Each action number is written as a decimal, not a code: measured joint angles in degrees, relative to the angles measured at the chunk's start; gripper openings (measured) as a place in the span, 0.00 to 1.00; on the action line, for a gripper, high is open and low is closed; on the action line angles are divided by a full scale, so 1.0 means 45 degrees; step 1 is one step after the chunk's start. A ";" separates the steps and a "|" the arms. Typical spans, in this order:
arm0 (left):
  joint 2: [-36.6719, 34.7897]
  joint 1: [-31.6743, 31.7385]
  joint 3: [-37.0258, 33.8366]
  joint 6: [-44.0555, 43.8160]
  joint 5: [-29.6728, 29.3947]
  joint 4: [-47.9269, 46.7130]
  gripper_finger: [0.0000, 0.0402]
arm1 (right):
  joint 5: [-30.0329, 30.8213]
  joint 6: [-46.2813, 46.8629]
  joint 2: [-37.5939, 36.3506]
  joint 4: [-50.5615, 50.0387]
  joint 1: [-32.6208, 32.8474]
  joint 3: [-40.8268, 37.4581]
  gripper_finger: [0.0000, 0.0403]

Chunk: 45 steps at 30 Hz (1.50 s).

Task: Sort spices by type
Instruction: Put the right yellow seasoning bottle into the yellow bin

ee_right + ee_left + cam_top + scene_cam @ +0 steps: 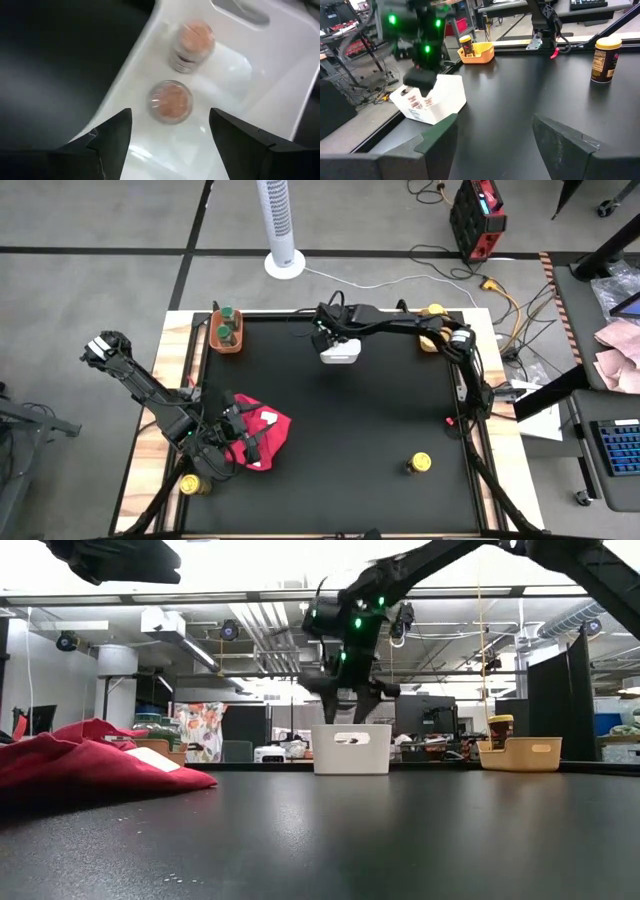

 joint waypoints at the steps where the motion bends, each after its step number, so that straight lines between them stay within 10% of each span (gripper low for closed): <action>1: 0.0000 0.0000 0.0000 0.0000 0.0000 0.0005 0.59 | 0.0059 -0.0189 -0.0188 0.0017 0.0142 0.0000 0.63; 18: 0.1052 -0.0005 0.0000 -0.2817 0.1113 0.0745 0.59 | 0.2429 -0.4542 -0.2595 0.0169 0.5029 -0.1115 0.58; 34: 0.1203 -0.0034 0.0000 -0.5438 0.3739 0.1905 0.59 | 0.3046 -0.4437 -0.6701 0.7796 0.8108 -0.9408 0.56; 45: 0.0435 0.0106 0.0000 -1.0445 1.1234 0.0646 0.59 | 0.2807 -0.6861 -0.6816 1.0448 0.7440 -0.9853 0.54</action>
